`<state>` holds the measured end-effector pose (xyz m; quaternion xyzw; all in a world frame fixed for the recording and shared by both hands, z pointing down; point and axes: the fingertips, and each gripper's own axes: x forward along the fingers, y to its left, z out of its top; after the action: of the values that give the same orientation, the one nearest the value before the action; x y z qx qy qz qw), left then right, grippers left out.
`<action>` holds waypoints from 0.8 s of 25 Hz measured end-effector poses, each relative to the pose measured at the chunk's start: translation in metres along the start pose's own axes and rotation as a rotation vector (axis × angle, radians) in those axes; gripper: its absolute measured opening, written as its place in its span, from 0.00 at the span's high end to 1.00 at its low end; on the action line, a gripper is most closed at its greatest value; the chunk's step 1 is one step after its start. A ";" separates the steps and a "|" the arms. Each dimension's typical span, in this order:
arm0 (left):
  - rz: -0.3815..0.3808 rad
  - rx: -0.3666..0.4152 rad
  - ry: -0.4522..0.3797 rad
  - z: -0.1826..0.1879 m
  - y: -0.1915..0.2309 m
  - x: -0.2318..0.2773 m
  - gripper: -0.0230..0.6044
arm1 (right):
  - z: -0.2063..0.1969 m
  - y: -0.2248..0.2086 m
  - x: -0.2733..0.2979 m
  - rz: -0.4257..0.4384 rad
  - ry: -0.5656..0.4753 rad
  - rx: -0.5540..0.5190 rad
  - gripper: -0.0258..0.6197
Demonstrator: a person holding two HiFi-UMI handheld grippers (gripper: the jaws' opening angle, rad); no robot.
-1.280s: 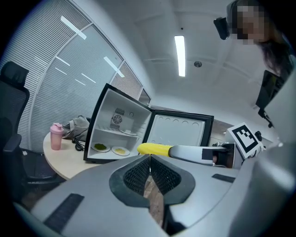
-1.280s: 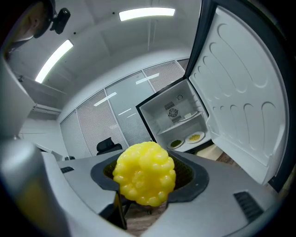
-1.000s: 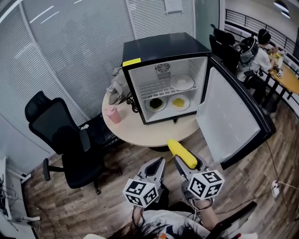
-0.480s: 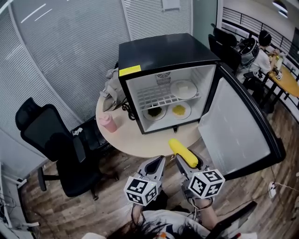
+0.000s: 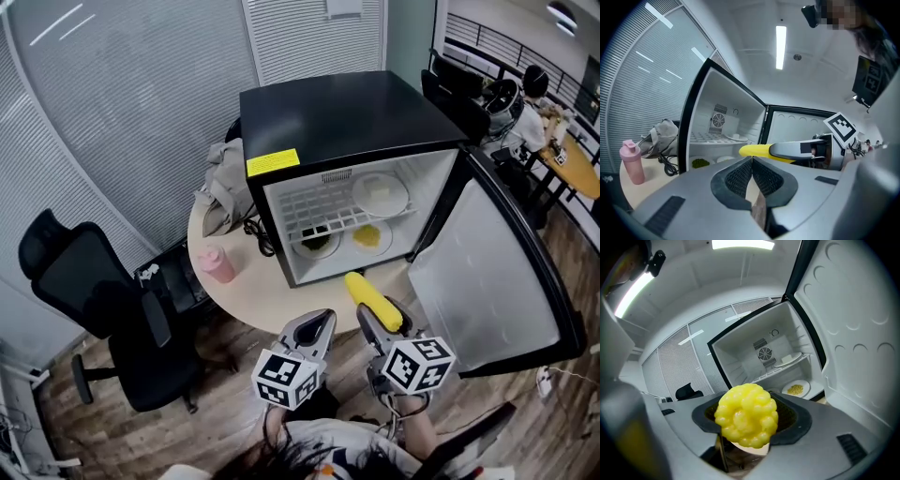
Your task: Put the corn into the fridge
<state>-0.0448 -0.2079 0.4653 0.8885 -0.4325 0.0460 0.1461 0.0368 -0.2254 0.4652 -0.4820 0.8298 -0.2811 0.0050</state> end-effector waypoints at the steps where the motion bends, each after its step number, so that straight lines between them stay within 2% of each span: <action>1: -0.005 0.000 0.000 0.002 0.005 0.002 0.94 | 0.002 0.000 0.005 -0.005 -0.002 0.000 0.57; 13: -0.052 0.028 0.008 0.017 0.054 0.023 0.94 | 0.033 0.001 0.064 -0.062 -0.042 -0.036 0.57; 20: -0.094 0.036 0.020 0.017 0.067 0.030 0.94 | 0.052 -0.006 0.104 -0.095 -0.070 -0.065 0.57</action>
<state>-0.0787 -0.2749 0.4700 0.9098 -0.3880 0.0556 0.1362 0.0006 -0.3350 0.4514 -0.5305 0.8139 -0.2370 0.0049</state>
